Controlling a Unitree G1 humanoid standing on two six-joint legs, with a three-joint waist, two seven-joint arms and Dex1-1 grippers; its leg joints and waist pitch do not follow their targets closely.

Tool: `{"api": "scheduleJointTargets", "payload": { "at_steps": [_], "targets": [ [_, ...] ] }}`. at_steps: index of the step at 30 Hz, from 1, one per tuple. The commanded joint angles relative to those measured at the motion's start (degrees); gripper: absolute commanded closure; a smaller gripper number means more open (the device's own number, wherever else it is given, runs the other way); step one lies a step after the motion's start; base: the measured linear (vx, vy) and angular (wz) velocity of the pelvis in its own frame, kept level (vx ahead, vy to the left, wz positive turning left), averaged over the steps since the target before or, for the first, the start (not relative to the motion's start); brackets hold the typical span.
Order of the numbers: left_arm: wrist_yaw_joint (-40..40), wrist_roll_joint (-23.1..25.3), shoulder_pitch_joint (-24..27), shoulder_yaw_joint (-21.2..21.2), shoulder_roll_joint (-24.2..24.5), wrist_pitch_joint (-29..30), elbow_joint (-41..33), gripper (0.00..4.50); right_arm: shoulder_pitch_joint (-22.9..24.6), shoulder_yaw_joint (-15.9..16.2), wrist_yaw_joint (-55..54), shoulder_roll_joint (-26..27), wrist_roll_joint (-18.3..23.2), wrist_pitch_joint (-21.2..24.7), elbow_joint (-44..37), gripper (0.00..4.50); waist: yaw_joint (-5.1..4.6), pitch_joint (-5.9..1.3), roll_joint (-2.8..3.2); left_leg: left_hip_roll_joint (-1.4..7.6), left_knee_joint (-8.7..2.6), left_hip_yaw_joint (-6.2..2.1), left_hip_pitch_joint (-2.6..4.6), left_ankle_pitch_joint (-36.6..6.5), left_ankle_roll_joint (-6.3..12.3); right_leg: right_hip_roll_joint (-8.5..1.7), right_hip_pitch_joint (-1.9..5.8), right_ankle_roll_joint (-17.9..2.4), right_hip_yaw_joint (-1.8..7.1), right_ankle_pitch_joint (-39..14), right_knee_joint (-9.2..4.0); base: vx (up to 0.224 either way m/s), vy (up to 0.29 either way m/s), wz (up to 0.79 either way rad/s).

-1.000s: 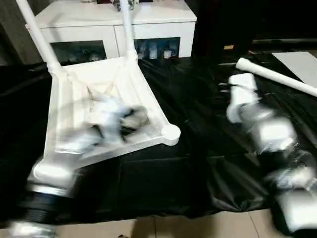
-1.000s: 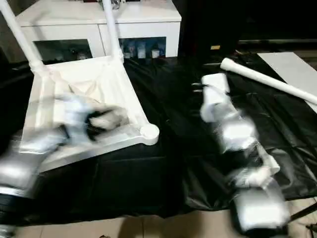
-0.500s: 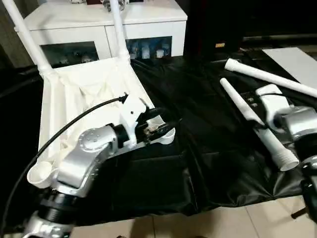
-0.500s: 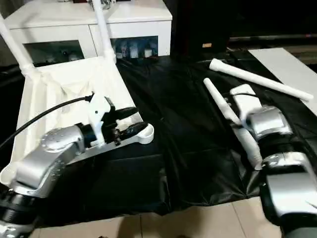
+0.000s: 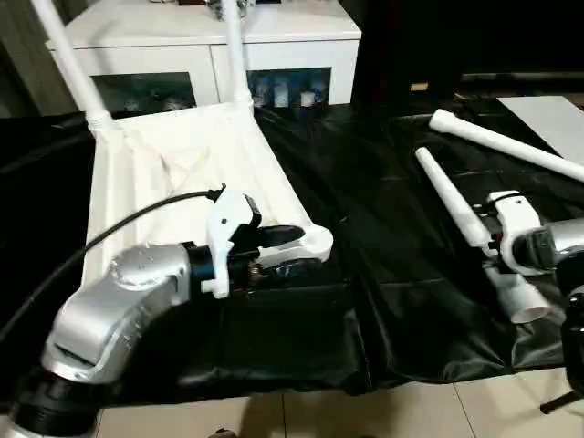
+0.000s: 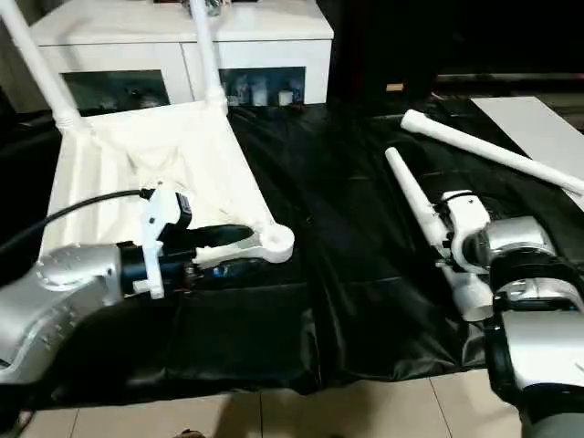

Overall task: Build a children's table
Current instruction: Insert table leg to table base

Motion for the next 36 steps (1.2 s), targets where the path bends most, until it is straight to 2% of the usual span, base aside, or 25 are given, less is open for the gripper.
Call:
{"api": "scheduleJointTargets", "payload": {
  "at_steps": [1, 2, 3, 4, 6, 8, 10, 11, 15, 16, 19, 20, 21, 22, 23, 25, 27, 29, 30, 31, 32, 33, 35, 36],
  "targets": [
    [0.6, -0.1, -0.6, 0.4, -0.1, -0.5, 0.1, 1.51, -0.8, -1.2, 0.5, -1.7, 1.0, 1.0, 1.2, 1.12, -0.23, -3.76, -0.6, -0.09, -3.23, 0.59, 0.96, -16.6, -0.79, -1.16, 2.48, -13.0, 0.41, -16.7, -4.67, 0.0, 0.0, 0.0],
    [0.6, 0.0, -0.7, 0.3, -0.2, -0.6, 0.1, 1.51, -0.8, -1.3, 0.5, -1.8, 1.0, 1.1, 1.2, 1.28, -0.24, -3.74, -0.68, -0.1, -3.26, 0.57, 0.86, -16.4, -0.7, -1.14, 2.54, -13.0, 0.39, -16.5, -4.64, 0.0, 0.0, 0.0],
    [0.6, 0.0, -0.8, 0.2, -0.3, -0.5, 0.4, 1.51, -0.7, -1.7, 0.3, -2.1, 1.1, 1.1, 1.4, 1.28, -0.23, -3.77, -0.18, -0.11, -3.2, 0.54, 0.94, -16.6, -0.78, -1.12, 2.45, -13.1, 0.39, -16.5, -4.58, 0.0, 0.0, 0.0],
    [1.0, 0.3, -1.3, 0.1, -0.7, -0.5, 0.8, 1.51, -0.4, -1.7, 0.5, -2.6, 1.0, 1.0, 1.7, 1.38, -0.38, -3.81, -0.07, -0.18, -3.12, 0.59, 0.93, -16.7, -0.69, -1.01, 2.42, -13.3, 0.32, -16.3, -4.68, 0.0, 0.0, 0.0],
    [2.4, 2.9, -2.0, -0.5, -1.5, -3.0, 2.3, 1.51, -0.1, -1.9, 0.7, -2.8, 1.1, 0.5, 1.9, 1.59, -0.5, -3.8, -0.38, -0.21, -3.1, 0.57, 0.76, -16.8, -0.33, -0.98, 2.53, -13.4, 0.28, -16.2, -4.74, 0.0, 0.0, 0.0],
    [4.3, 5.2, -2.7, -0.8, -2.4, -4.7, 3.9, 1.51, 0.1, -2.0, 0.9, -3.0, 1.1, 0.2, 2.1, 1.77, -0.58, -3.88, -0.35, -0.21, -3.03, 0.56, 0.79, -16.8, -0.1, -1.04, 2.54, -13.1, 0.27, -16.8, -4.86, 0.0, 0.0, 0.0],
    [5.4, 5.0, -2.9, -0.4, -3.1, -4.0, 4.3, 1.51, 0.5, -1.8, 1.5, -3.1, 1.0, -0.2, 2.4, 1.92, -0.42, -3.95, -1.34, -0.2, -2.99, 0.63, 0.6, -15.7, 0.31, -1.19, 2.68, -12.8, 0.24, -16.9, -4.8, 0.0, 0.0, 0.0],
    [4.9, 4.0, -2.6, -0.1, -2.8, -3.0, 3.5, 1.22, 0.5, -1.7, 1.7, -3.1, 1.0, -0.3, 2.4, 2.17, -0.28, -3.97, -1.0, -0.17, -3.06, 0.5, 0.49, -14.9, 0.36, -1.31, 2.75, -12.9, 0.23, -16.9, -4.61, 0.0, 0.0, 0.0],
    [3.4, 2.3, -0.6, 0.2, -1.0, -0.6, 1.1, 1.1, 0.6, -2.3, 1.4, -3.0, 1.4, -0.9, 2.3, 2.37, -0.42, -4.04, -1.03, -0.11, -2.9, 0.62, 0.54, -14.2, 0.78, -1.22, 2.56, -13.8, 0.22, -15.5, -4.43, 0.0, 0.0, 0.0],
    [3.6, 2.4, 0.0, 0.4, -0.9, -0.6, 1.0, 0.8, 0.7, -2.6, 1.7, -2.8, 1.8, -0.9, 2.2, 2.54, -0.47, -3.99, -1.14, -0.09, -2.91, 0.65, 0.53, -14.2, 0.92, -1.17, 2.54, -13.8, 0.23, -15.5, -4.49, 0.0, 0.0, 0.0],
    [4.1, 2.1, 1.5, 1.6, -2.1, -2.0, 2.1, 0.69, 0.8, -3.8, 2.3, -2.1, 3.1, -0.6, 1.5, 2.6, -0.54, -3.87, -1.23, -0.04, -2.94, 0.73, 0.69, -15.2, 0.94, -1.15, 2.35, -13.3, 0.21, -17.4, -4.7, 0.0, 0.0, 0.0],
    [6.6, 2.5, 1.7, 3.2, -4.3, -4.0, 4.3, 0.51, 1.0, -5.3, 1.9, -1.7, 4.5, -0.5, 0.5, 2.65, -0.63, -3.78, -1.33, -0.07, -2.95, 0.75, 0.65, -15.5, 0.95, -1.09, 2.31, -13.2, 0.24, -17.8, -4.8, 0.0, 0.0, 0.0],
    [6.6, 2.5, 1.7, 3.2, -4.3, -4.0, 4.3, 0.36, 1.0, -5.3, 1.9, -1.7, 4.5, -0.5, 0.5, 2.66, -0.61, -3.77, -1.41, -0.08, -2.94, 0.74, 0.78, -16.1, 0.81, -1.13, 2.33, -12.8, 0.24, -18.7, -4.9, 0.0, 0.0, 0.0],
    [8.2, 3.1, 1.4, 3.7, -5.0, -4.6, 5.2, 0.36, 1.0, -5.9, 2.2, -1.6, 5.1, 0.0, 0.0, 2.66, -0.64, -3.81, -1.7, -0.09, -2.98, 0.7, 0.71, -16.3, 0.91, -1.15, 2.29, -12.4, 0.18, -19.3, -4.96, 0.0, 0.0, 0.0],
    [9.2, 3.3, 1.2, 4.0, -5.4, -4.6, 5.7, 0.27, 1.0, -6.2, 2.3, -1.5, 5.4, 0.2, -0.3, 2.66, -0.7, -3.74, -1.62, -0.07, -3.06, 0.62, 0.63, -16.5, 0.79, -1.11, 2.34, -12.2, 0.16, -19.6, -4.85, 0.0, 0.0, 0.0],
    [12.3, 5.0, 0.3, 4.9, -6.0, -5.6, 7.2, 0.08, 1.2, -7.0, 2.7, -0.7, 6.5, 0.9, -2.2, 2.66, -0.64, -3.76, -2.06, -0.11, -3.05, 0.62, 0.61, -16.2, 0.94, -1.22, 2.31, -11.1, 0.22, -20.6, -5.0, 0.0, 0.0, 0.0],
    [14.0, 5.6, -0.3, 6.1, -6.3, -6.1, 7.6, 0.02, 1.3, -7.6, 2.0, 0.6, 7.3, 1.2, -3.6, 2.66, -0.7, -3.8, -1.92, -0.15, -3.1, 0.51, 0.45, -15.3, 0.86, -1.28, 2.38, -10.7, 0.21, -20.5, -4.9, 0.0, 0.0, 0.0],
    [15.3, 5.4, -0.9, 7.6, -7.0, -5.9, 7.8, 0.0, 0.9, -9.5, 0.4, 2.1, 9.0, 0.6, -5.1, 2.66, -0.79, -3.83, -1.87, -0.05, -3.14, 0.46, 0.49, -15.1, 0.68, -1.42, 2.34, -10.7, 0.24, -20.1, -4.86, 0.0, 0.0, 0.0],
    [15.9, 5.9, -1.1, 8.0, -7.3, -6.6, 7.9, 0.0, 0.6, -11.3, -0.7, 2.8, 10.4, -0.2, -5.6, 2.66, -0.87, -3.88, -2.21, -0.04, -3.11, 0.47, 0.54, -14.4, 0.83, -1.52, 2.35, -11.1, 0.31, -19.1, -4.83, 0.0, 0.0, 0.0],
    [18.4, 6.6, -2.4, 9.5, -8.6, -8.0, 8.7, 0.0, -0.6, -15.2, -2.0, 4.3, 14.0, -1.2, -7.0, 2.66, -0.95, -3.83, -2.43, 0.04, -3.16, 0.53, 0.61, -14.4, 1.02, -1.48, 2.27, -11.3, 0.36, -18.5, -4.86, 0.0, 0.0, 0.0],
    [18.9, 6.5, -2.7, 9.9, -9.0, -8.0, 8.9, 0.0, -0.8, -16.1, -2.5, 4.7, 14.6, -2.0, -7.3, 2.66, -0.9, -3.93, -2.36, 0.02, -3.06, 0.56, 0.69, -14.2, 1.13, -1.45, 2.28, -11.5, 0.39, -17.8, -4.74, 0.0, 0.0, 0.0],
    [22.9, 5.3, -4.9, 12.4, -11.5, -7.5, 9.9, 0.0, -1.5, -19.5, -4.6, 7.0, 17.8, -5.5, -9.7, 2.66, -0.78, -3.98, -2.23, 0.03, -3.07, 0.64, 0.73, -13.4, 1.29, -1.5, 2.26, -11.8, 0.46, -16.3, -4.64, 0.0, 0.0, 0.0],
    [28.2, 2.9, -7.9, 15.2, -15.1, -6.3, 11.3, 0.0, -1.5, -22.2, -5.2, 10.0, 20.8, -8.3, -13.7, 2.66, -0.54, -4.22, -2.67, 0.08, -2.97, 0.68, 0.61, -11.6, 1.65, -1.52, 2.54, -12.4, 0.46, -13.2, -4.27, 0.0, 0.0, 0.0],
    [29.4, 2.0, -8.8, 16.0, -16.2, -5.9, 11.6, 0.0, -1.4, -22.8, -4.5, 11.0, 21.9, -8.3, -15.3, 2.66, -0.28, -4.29, -2.64, 0.08, -2.97, 0.68, 0.62, -10.3, 2.23, -1.56, 2.6, -12.9, 0.47, -11.2, -4.07, 0.0, 0.0, 0.0]
  ]
}}
